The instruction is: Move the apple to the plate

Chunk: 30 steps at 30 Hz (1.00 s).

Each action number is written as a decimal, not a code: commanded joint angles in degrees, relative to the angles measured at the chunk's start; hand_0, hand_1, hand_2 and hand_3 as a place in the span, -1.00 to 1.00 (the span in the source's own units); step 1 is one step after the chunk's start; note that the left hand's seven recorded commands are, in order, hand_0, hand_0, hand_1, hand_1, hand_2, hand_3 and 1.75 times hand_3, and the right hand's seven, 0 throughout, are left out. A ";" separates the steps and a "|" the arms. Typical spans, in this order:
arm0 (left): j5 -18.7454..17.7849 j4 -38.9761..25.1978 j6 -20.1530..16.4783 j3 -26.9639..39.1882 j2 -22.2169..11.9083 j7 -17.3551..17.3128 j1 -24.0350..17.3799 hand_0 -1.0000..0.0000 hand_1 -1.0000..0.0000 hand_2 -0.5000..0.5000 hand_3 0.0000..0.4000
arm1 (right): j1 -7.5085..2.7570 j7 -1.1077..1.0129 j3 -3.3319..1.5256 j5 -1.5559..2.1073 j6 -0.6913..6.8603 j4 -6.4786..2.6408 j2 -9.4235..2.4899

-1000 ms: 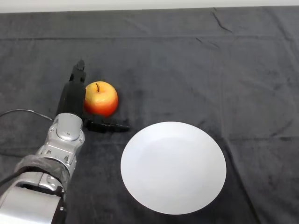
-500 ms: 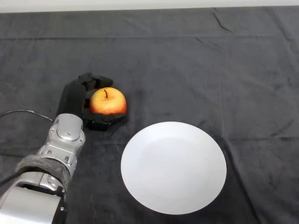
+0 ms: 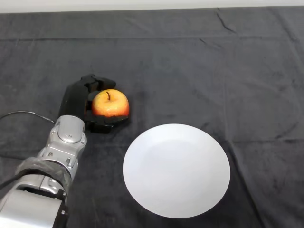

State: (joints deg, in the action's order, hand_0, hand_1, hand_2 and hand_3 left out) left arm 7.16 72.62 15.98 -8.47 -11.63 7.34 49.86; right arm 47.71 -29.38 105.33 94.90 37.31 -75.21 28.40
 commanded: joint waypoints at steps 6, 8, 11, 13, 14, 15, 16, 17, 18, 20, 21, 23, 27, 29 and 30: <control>2.10 -12.20 2.02 -3.22 -5.16 -2.74 0.14 -1.00 -1.00 0.00 1.00 | -0.14 -0.02 0.78 -0.19 0.27 0.13 1.84; 2.42 -15.35 2.16 -3.78 -5.80 -3.59 -1.49 -1.00 -1.00 0.00 1.00 | -0.13 -0.02 0.77 -0.19 0.26 0.15 1.83; 2.69 -21.10 1.93 -4.53 -7.10 -5.41 -4.30 -1.00 -1.00 0.00 1.00 | -0.13 -0.02 0.75 -0.19 0.25 0.17 1.82; 2.78 -25.81 1.41 -5.06 -8.05 -6.89 -6.58 -1.00 -1.00 0.00 1.00 | -0.13 -0.01 0.73 -0.20 0.24 0.20 1.80; 2.85 -27.78 1.14 -5.32 -8.35 -7.41 -7.59 -1.00 -1.00 0.00 1.00 | -0.13 -0.01 0.72 -0.20 0.24 0.21 1.80; 2.96 -30.14 0.79 -5.67 -8.66 -7.98 -8.87 -1.00 -1.00 0.00 1.00 | -0.13 -0.01 0.71 -0.20 0.23 0.22 1.79; 3.10 -32.36 0.46 -6.06 -8.87 -8.44 -10.15 -1.00 -1.00 0.00 1.00 | -0.12 -0.01 0.70 -0.20 0.23 0.24 1.78; 3.27 -34.53 0.12 -6.50 -9.03 -8.84 -11.45 -1.00 -1.00 0.00 1.00 | -0.12 -0.01 0.69 -0.20 0.22 0.25 1.77; 3.46 -36.94 -0.33 -7.01 -9.19 -9.32 -12.89 -1.00 -1.00 0.00 1.00 | -0.12 -0.01 0.68 -0.20 0.21 0.27 1.77; 3.84 -41.14 -1.35 -8.06 -9.34 -10.14 -15.34 -1.00 -1.00 0.00 1.00 | -0.12 -0.01 0.65 -0.21 0.20 0.30 1.75; 4.01 -43.23 -2.01 -8.64 -9.39 -10.62 -16.49 -1.00 -1.00 0.00 1.00 | -0.12 -0.01 0.63 -0.21 0.19 0.31 1.74; 4.41 -46.23 -3.13 -9.85 -9.19 -11.32 -18.12 -1.00 -1.00 0.00 1.00 | -0.12 -0.01 0.61 -0.21 0.18 0.34 1.73; 4.75 -49.13 -5.28 -12.15 -8.35 -12.86 -19.07 -1.00 -1.00 0.00 1.00 | -0.11 0.00 0.55 -0.22 0.15 0.40 1.70; 4.71 -49.60 -6.25 -13.25 -7.82 -13.65 -18.90 -1.00 -1.00 0.00 1.00 | -0.11 0.00 0.52 -0.22 0.14 0.43 1.68; 4.61 -49.74 -6.69 -13.72 -7.61 -14.07 -18.75 -1.00 -1.00 0.00 1.00 | -0.11 -0.01 0.51 -0.22 0.13 0.44 1.68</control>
State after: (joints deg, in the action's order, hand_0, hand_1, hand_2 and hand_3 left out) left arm 10.59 27.15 9.57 -20.55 -18.68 -6.15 31.90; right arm 47.71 -29.36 105.31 94.90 37.31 -75.20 28.39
